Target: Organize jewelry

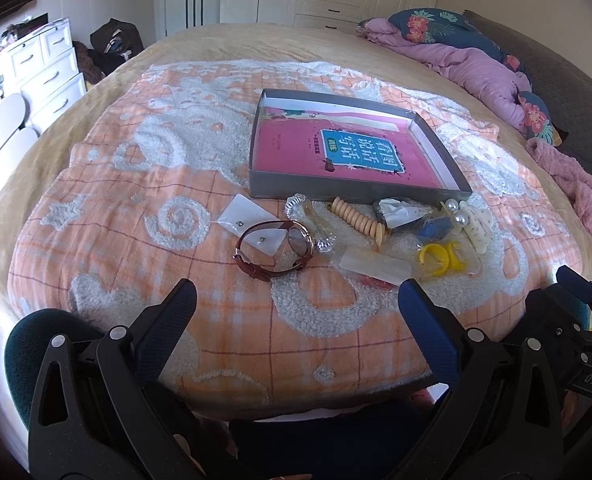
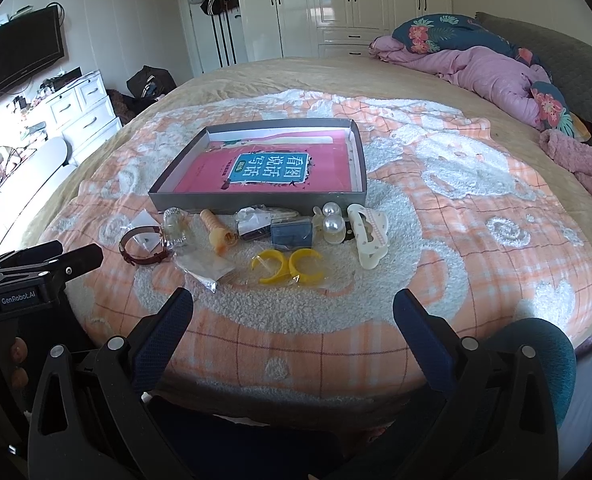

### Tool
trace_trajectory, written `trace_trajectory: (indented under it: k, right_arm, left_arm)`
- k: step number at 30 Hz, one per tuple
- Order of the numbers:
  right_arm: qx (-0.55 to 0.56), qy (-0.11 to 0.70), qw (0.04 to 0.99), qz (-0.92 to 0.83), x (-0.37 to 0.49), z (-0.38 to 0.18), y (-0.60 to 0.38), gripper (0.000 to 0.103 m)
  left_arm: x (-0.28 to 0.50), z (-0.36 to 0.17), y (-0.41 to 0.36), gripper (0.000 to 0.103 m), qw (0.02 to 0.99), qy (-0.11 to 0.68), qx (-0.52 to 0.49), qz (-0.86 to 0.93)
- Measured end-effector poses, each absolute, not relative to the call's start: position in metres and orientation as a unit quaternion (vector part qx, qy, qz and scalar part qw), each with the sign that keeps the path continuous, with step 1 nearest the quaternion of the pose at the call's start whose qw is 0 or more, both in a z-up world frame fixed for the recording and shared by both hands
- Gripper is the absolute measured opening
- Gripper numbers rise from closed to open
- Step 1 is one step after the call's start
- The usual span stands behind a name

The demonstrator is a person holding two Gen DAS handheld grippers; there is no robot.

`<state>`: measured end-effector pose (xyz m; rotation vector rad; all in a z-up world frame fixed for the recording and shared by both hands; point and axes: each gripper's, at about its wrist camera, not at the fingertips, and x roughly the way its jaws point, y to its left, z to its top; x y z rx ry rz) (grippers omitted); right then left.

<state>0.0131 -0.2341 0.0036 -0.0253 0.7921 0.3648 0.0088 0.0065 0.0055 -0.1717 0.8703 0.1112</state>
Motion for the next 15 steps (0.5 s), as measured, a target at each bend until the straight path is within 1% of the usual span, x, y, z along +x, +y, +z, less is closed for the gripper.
trace_trajectory:
  k: [9, 15]
  right_arm:
    - [-0.009, 0.392, 0.903, 0.174, 0.031, -0.001, -0.24, 0.099]
    - [-0.007, 0.4, 0.901, 0.169, 0.049, -0.005, -0.245, 0.099]
  left_arm:
    - [0.022, -0.006, 0.036, 0.095, 0.893, 0.43, -0.107, 0.079]
    - [0.036, -0.022, 0.053, 0.095, 0.882, 0.449, -0.128, 0.062]
